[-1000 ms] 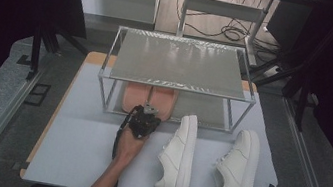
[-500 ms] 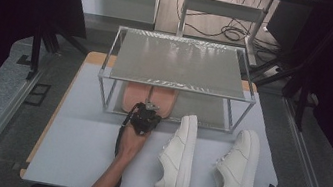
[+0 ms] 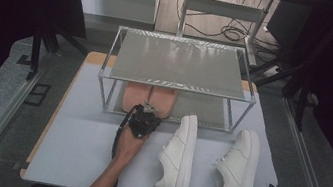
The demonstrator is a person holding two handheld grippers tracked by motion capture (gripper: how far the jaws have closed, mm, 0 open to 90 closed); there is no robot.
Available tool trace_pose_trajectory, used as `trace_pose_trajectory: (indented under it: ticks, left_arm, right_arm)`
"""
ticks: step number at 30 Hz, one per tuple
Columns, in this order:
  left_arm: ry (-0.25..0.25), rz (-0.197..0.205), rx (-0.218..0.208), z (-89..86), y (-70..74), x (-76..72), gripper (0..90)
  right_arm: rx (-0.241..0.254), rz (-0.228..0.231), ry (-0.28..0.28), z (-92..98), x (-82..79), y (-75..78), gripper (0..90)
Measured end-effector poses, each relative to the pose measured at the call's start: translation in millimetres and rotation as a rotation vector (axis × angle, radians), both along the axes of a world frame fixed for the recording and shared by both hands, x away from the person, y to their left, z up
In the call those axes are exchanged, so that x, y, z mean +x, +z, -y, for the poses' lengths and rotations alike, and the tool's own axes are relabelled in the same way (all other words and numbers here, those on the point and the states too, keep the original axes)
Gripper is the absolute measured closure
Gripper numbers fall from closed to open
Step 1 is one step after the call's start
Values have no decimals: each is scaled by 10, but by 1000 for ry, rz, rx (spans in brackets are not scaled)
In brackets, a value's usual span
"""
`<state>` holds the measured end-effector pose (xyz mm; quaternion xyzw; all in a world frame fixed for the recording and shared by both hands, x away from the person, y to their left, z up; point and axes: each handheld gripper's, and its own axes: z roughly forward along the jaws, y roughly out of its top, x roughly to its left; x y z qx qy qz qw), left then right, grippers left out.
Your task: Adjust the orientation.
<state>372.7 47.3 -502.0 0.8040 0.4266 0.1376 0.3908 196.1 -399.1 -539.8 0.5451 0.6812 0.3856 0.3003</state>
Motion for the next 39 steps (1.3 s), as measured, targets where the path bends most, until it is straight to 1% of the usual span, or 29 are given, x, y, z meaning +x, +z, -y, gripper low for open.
trace_pose_trajectory:
  ticks: [4, 5, 8, 10, 12, 13, 19, 23, 26, 29, 33, 35, 39]
  left_arm:
    - [-1, 4, 3, -29, 31, -54, 838]
    - [-8, 5, -1, -50, 50, -67, 833]
    - [-3, 12, -15, -96, 92, -113, 821]
    - [-6, 8, -20, -128, 114, -136, 811]
    - [-7, 14, -18, -156, 136, -165, 803]
    - [-6, 9, -25, -172, 148, -179, 795]
    - [-13, 16, -19, -231, 201, -240, 749]
    - [-22, 25, -13, -269, 238, -288, 704]
    - [-21, 14, -27, -300, 247, -325, 659]
    - [-23, 12, -23, -351, 233, -362, 630]
    - [-16, 9, -25, -415, 222, -419, 593]
    - [-15, 10, -19, -449, 227, -447, 558]
    - [-9, 13, -30, -515, 262, -510, 507]
  right_arm:
    - [0, 0, 0, 0, 0, 0, 100]
    - [0, 0, 0, 0, 0, 0, 99]
    - [0, 0, 0, 0, 0, 0, 100]
    - [0, 0, 0, 0, 0, 0, 100]
    - [0, 0, 0, 0, 0, 0, 99]
    - [0, 0, -1, -1, 0, 0, 99]
    - [0, 0, -1, -1, 0, 0, 99]
    - [0, 0, -1, -1, 0, 0, 99]
    - [0, 0, 0, 0, 0, -1, 99]
    - [0, 1, 0, 1, 0, -1, 99]
    - [1, 0, 1, 1, -1, 0, 99]
    - [1, 1, 1, 1, -1, -1, 99]
    - [1, 1, 1, 1, -2, -1, 99]
